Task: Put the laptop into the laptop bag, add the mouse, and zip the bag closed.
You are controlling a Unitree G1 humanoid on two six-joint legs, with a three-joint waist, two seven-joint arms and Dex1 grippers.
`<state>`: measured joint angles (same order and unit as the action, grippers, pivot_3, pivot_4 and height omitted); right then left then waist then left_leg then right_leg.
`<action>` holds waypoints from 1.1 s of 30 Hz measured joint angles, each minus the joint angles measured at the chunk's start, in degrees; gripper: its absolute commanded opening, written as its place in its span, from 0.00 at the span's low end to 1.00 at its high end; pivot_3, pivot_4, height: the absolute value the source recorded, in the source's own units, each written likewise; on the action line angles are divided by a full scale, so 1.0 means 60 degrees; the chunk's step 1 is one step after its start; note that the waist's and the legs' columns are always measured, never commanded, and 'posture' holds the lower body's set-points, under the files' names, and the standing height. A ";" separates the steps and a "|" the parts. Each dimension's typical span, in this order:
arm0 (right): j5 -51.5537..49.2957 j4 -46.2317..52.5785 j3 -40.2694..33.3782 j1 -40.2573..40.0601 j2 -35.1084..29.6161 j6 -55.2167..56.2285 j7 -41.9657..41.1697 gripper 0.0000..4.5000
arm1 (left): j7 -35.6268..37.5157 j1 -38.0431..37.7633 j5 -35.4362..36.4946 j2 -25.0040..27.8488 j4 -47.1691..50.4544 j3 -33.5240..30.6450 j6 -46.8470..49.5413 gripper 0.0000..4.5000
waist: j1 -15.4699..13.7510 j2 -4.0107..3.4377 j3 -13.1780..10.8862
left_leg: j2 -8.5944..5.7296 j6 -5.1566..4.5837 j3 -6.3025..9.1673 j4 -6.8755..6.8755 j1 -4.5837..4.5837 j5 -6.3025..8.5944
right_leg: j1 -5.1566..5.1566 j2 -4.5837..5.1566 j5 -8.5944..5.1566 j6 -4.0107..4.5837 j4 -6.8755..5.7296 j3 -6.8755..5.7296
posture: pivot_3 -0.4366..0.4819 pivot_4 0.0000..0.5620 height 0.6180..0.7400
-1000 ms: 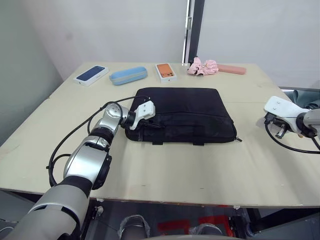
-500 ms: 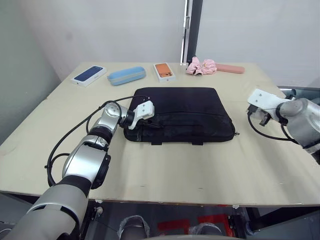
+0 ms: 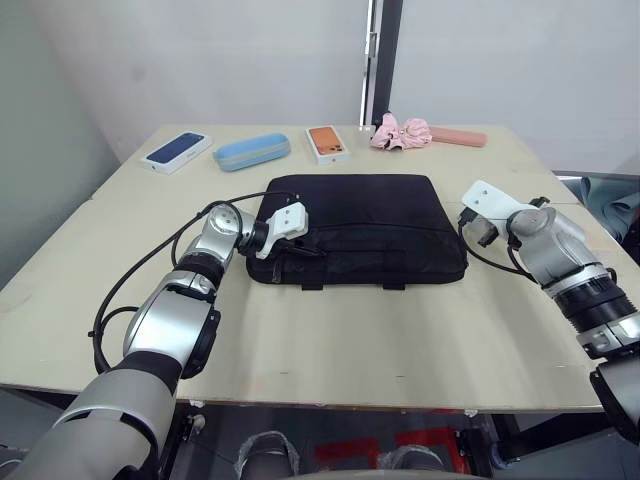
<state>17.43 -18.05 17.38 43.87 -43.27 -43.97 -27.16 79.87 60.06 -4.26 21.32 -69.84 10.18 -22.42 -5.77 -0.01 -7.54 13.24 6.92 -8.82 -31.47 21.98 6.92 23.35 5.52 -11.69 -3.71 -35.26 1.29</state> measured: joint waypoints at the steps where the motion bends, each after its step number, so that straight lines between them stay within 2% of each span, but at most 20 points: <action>1: 0.0003 -0.0079 -0.0139 0.0124 0.0121 0.0001 0.0146 0.01 | 0.0015 -0.0011 0.0000 0.0015 0.0014 0.0000 -0.0004 0.00 | 0.0003 0.0000 0.0000 | 0.0000 0.0000 0.0000 0.0000 0.0000 0.0000 | 0.0000 0.0000 0.0000 0.0000 0.0000 0.0000 | 0.48 0.27 1.00; 12: -0.0641 -0.0401 -0.1816 0.0524 0.1773 0.0282 0.1474 0.01 | 0.0103 -0.0124 -0.0015 0.0038 0.0144 0.0001 -0.0015 0.00 | 0.0021 -0.0003 0.0001 | 0.0002 0.0001 -0.0003 0.0008 0.0002 0.0001 | 0.0006 -0.0001 0.0001 0.0000 0.0004 -0.0002 | 0.48 0.27 1.00; 24: -0.1058 -0.1429 -0.3299 0.0956 0.2586 0.0630 0.3608 0.01 | 0.0168 -0.0134 -0.0016 0.0022 0.0159 0.0003 -0.0095 0.00 | 0.0033 -0.0005 0.0000 | 0.0001 0.0003 -0.0013 0.0026 0.0004 0.0001 | 0.0016 -0.0002 0.0000 -0.0001 0.0017 -0.0002 | 0.48 0.27 1.00; 30: -0.1156 -0.1210 -0.2998 0.0483 0.2509 0.0245 0.2883 0.01 | 0.0197 -0.0140 -0.0016 -0.0009 0.0177 0.0002 -0.0096 0.00 | 0.0022 -0.0006 0.0002 | 0.0002 0.0004 -0.0014 0.0038 0.0003 0.0001 | 0.0015 -0.0004 0.0000 -0.0002 0.0028 -0.0005 | 0.48 0.27 1.00; 33: -0.1310 -0.1060 -0.2758 0.0054 0.2463 -0.0527 0.2178 0.01 | 0.0211 -0.0137 -0.0016 -0.0008 0.0179 0.0002 -0.0095 0.00 | 0.0018 -0.0006 0.0002 | 0.0002 0.0004 -0.0014 0.0044 0.0003 0.0001 | 0.0014 -0.0004 0.0000 -0.0002 0.0033 -0.0007 | 0.48 0.27 1.00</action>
<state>9.57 -24.41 0.83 44.20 -28.50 -47.14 -14.09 81.14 59.23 -4.36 21.28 -68.77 10.19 -23.00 -5.66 -0.04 -7.53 13.26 6.94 -8.90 -31.21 21.99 6.93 23.43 5.50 -11.69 -3.73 -35.07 1.25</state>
